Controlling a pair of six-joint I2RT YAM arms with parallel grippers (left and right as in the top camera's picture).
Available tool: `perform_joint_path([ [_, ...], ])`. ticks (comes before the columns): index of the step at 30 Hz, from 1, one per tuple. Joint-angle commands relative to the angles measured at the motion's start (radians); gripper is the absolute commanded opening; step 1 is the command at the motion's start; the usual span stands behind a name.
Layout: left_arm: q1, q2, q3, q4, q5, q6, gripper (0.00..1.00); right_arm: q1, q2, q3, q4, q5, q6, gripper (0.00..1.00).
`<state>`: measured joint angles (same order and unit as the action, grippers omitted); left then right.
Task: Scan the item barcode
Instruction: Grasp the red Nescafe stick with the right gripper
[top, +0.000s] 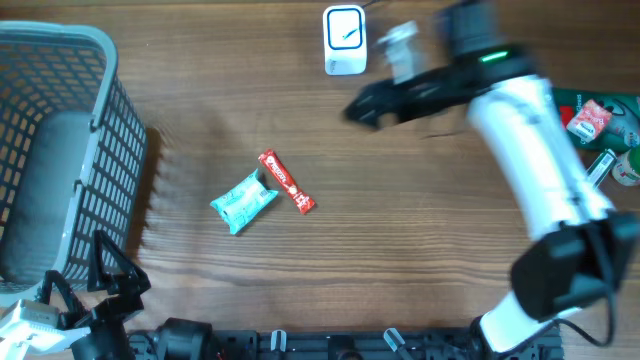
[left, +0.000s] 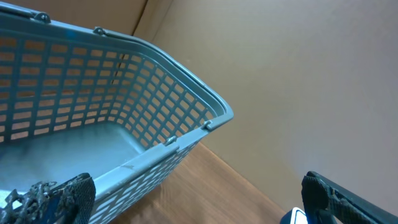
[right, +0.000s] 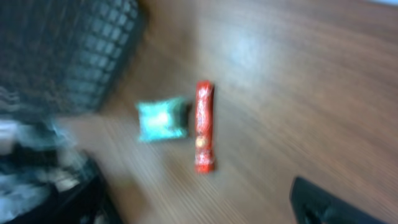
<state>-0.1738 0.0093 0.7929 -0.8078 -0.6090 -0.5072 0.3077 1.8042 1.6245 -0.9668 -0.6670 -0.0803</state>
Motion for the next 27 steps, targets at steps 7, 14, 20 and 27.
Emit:
perform_joint_path([
  [7,0.004,-0.001,0.002,0.002,-0.010,-0.003,1.00,0.493,0.301,-0.134,0.356,0.833,-0.073,0.79],
  [14,0.004,-0.001,0.002,0.002,-0.010,-0.003,1.00,0.502,0.334,-0.134,0.430,0.621,0.013,0.74],
  [20,0.004,-0.001,0.002,0.002,-0.010,-0.003,1.00,0.525,0.390,-0.134,0.450,0.643,0.166,0.38],
  [27,0.004,-0.001,0.002,0.002,-0.010,-0.003,1.00,0.542,0.388,-0.018,0.211,0.620,0.547,0.04],
])
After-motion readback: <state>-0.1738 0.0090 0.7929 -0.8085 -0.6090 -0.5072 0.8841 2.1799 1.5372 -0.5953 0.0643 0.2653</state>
